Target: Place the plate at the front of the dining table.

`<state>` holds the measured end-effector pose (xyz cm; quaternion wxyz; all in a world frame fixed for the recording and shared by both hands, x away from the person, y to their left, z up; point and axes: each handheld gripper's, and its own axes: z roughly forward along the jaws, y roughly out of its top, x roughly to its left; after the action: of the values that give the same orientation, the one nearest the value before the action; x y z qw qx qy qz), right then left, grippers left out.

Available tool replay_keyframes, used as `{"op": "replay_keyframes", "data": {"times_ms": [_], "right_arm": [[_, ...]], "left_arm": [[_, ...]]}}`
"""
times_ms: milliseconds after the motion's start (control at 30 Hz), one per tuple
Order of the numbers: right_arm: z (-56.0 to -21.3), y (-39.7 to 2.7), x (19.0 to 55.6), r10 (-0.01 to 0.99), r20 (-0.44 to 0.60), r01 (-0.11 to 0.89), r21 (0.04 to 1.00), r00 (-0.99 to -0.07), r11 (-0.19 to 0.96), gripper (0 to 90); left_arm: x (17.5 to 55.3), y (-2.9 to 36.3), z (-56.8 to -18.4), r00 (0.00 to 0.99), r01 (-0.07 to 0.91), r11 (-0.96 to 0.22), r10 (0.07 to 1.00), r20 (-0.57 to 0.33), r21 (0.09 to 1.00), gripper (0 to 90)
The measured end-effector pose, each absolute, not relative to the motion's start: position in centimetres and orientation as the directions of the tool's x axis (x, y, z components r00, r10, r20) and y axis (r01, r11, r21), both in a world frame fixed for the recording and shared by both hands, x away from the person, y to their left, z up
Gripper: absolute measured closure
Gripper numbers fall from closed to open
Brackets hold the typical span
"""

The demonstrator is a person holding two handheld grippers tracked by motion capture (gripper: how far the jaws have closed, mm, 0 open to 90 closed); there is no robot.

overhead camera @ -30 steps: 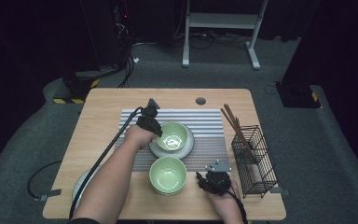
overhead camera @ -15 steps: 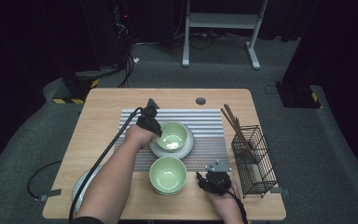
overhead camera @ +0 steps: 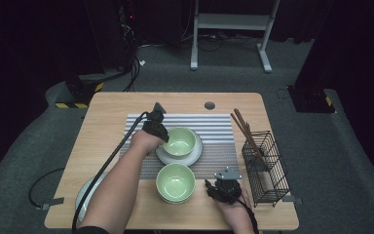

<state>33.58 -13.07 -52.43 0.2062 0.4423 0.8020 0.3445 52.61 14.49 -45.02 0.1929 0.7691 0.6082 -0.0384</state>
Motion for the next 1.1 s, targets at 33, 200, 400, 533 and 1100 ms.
{"op": "replay_keyframes", "data": {"times_ms": [33,200,400,533,1100], "right_arm": [[-52.43,-13.07,33.58,0.851,-0.026,0.567,0.735,-0.524,0.372,40.9],[-52.44,-13.06,33.58,0.851,-0.027,0.567,0.735,-0.524,0.372,40.9],[-52.44,-13.05,33.58,0.851,-0.027,0.567,0.735,-0.524,0.372,40.9],[-52.44,-13.05,33.58,0.852,-0.027,0.567,0.735,-0.523,0.372,40.9],[-52.44,-13.05,33.58,0.851,-0.027,0.567,0.735,-0.524,0.372,40.9]], "left_arm": [[52.64,14.52,-45.02,0.261,0.949,-0.190,0.920,-0.292,0.251,84.3],[52.75,14.55,-45.06,0.264,0.948,-0.189,0.918,-0.297,0.257,84.1],[52.73,14.48,-45.05,0.262,0.948,-0.186,0.918,-0.299,0.257,83.8],[52.70,14.31,-45.04,0.264,0.947,-0.189,0.918,-0.296,0.260,83.8],[52.57,14.09,-45.15,0.290,0.938,-0.218,0.919,-0.266,0.269,77.4]]}}
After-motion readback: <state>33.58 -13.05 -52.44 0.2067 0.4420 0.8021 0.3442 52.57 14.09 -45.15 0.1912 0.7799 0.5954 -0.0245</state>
